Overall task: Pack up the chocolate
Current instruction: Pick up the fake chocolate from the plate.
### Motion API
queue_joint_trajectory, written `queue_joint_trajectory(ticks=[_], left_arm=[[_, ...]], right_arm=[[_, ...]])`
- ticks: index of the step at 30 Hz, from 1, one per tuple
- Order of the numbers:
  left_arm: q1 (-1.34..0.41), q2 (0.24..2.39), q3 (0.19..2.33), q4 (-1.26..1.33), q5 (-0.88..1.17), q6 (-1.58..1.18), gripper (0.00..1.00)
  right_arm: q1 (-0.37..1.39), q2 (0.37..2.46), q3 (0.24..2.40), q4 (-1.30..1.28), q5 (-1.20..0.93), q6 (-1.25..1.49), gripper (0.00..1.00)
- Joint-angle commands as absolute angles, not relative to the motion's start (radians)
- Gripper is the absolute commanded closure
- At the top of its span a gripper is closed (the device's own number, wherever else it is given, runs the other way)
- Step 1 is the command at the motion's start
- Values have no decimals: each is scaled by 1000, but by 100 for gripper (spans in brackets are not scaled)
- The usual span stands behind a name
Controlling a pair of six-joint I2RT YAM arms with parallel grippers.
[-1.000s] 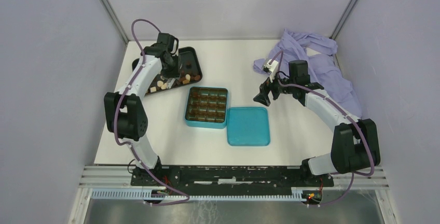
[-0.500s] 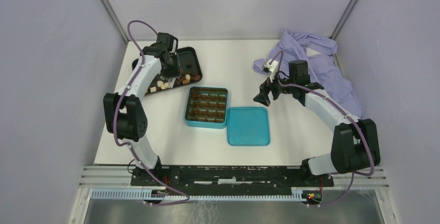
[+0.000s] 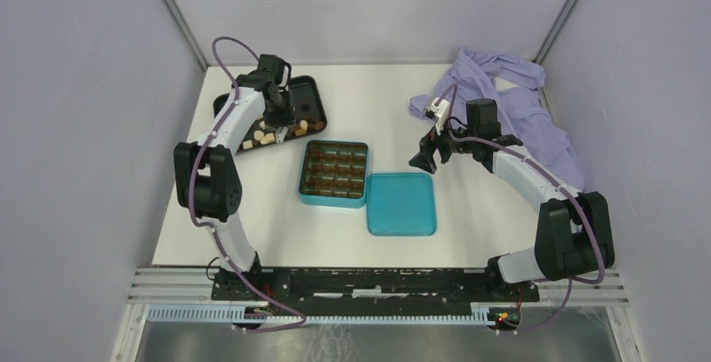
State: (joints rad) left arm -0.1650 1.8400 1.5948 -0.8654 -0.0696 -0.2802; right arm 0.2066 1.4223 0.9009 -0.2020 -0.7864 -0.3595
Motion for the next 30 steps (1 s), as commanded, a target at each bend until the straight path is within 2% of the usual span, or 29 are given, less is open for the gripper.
queue_joint_trajectory(ticks=[1, 10, 17, 20, 27, 30], left_arm=[[-163, 1848, 1643, -848, -52, -321, 59], [-163, 1870, 1638, -850, -46, -321, 60], [-163, 1872, 1643, -850, -39, -321, 65], [-162, 1874, 1643, -850, -33, -320, 70], [-163, 1865, 1652, -856, -16, -316, 96], [-163, 1840, 1660, -850, -15, -312, 98]], right_arm=[[203, 1419, 893, -167, -816, -349, 7], [202, 1419, 890, -159, -822, -342, 7], [202, 1419, 888, -156, -825, -339, 7], [202, 1418, 889, -155, -827, -337, 7], [203, 1416, 889, -151, -833, -333, 7], [203, 1417, 890, -149, -836, -329, 7]])
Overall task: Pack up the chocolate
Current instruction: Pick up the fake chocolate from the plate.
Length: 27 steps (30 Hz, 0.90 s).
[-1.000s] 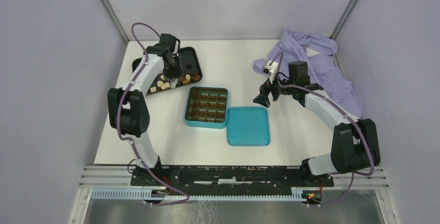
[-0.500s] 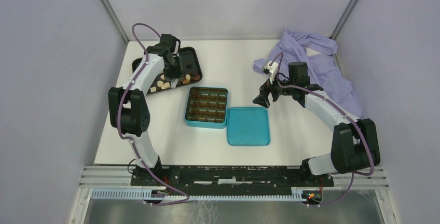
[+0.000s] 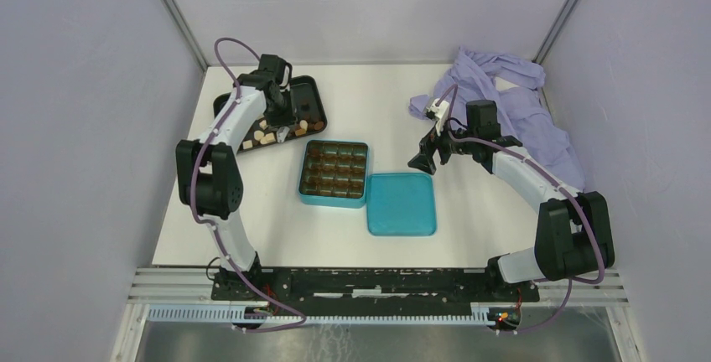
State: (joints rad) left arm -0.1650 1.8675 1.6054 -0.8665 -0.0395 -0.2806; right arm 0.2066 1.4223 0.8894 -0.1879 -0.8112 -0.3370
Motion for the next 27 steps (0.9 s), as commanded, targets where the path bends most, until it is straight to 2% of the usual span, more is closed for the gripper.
queue_joint_trajectory(ticks=[1, 13, 22, 27], left_arm=[[-163, 1829, 1661, -846, -15, -311, 98], [-163, 1698, 1614, -819, -5, -321, 98], [-165, 1471, 1419, -681, 213, -433, 98], [-175, 1352, 1342, -631, 270, -481, 98]], right_arm=[[203, 1416, 890, -147, -837, -328, 7], [202, 1403, 885, -128, -860, -302, 7], [202, 1436, 925, -136, -916, -260, 8], [204, 1474, 971, -151, -953, -246, 8]])
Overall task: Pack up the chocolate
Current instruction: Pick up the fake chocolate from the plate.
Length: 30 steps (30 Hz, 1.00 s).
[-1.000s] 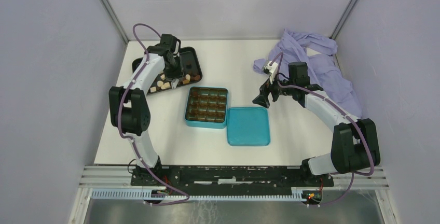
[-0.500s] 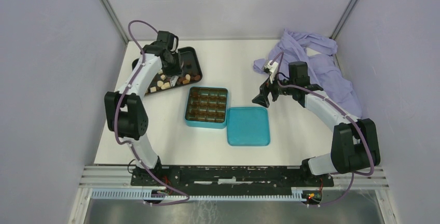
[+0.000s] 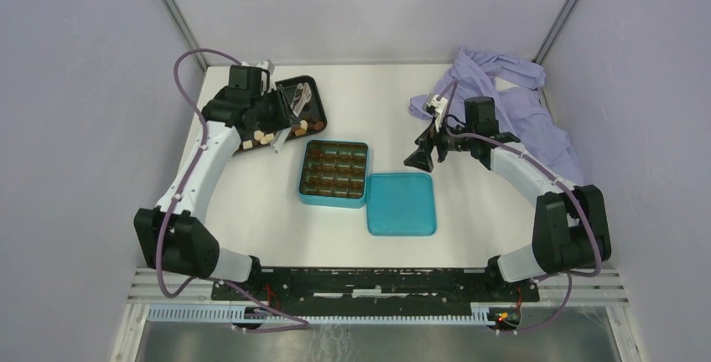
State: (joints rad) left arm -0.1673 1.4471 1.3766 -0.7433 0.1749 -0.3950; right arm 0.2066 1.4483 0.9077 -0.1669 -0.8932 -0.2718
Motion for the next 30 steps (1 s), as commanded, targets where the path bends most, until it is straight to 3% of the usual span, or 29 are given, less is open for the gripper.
queue_joint_trajectory(ticks=[1, 30], left_arm=[[-176, 1326, 1336, -629, 278, -486, 98], [-178, 964, 1165, -586, 502, -579, 98]], right_arm=[[203, 1480, 976, -150, -959, -242, 8], [204, 1436, 914, -119, -943, -241, 8]])
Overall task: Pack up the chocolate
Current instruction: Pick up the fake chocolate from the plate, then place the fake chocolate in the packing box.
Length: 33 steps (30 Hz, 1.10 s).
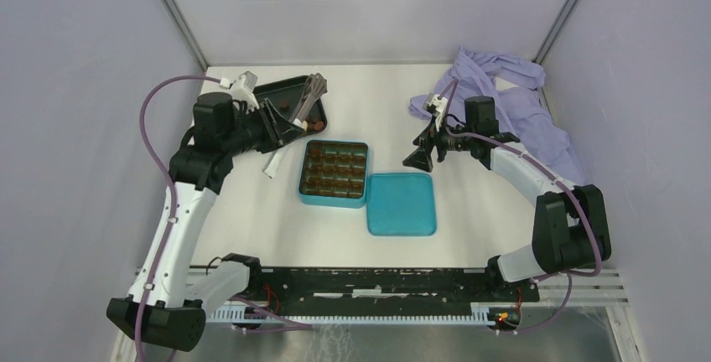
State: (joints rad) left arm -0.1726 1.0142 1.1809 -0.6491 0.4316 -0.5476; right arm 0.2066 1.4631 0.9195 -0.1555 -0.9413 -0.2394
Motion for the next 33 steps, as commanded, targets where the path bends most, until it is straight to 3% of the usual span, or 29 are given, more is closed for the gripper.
queue_joint_trajectory(ticks=[1, 17, 27, 33], left_arm=[[-179, 953, 1158, -586, 508, -577, 98], [-258, 817, 1013, -501, 494, -630, 98], [-382, 873, 996, -491, 391, -615, 98], [-406, 918, 989, -624, 266, -532, 98]], right_arm=[[205, 1437, 913, -120, -942, -242, 8], [205, 1461, 905, -141, -905, -288, 8], [204, 1457, 898, -145, -876, -310, 8], [205, 1459, 895, -143, -877, -310, 8]])
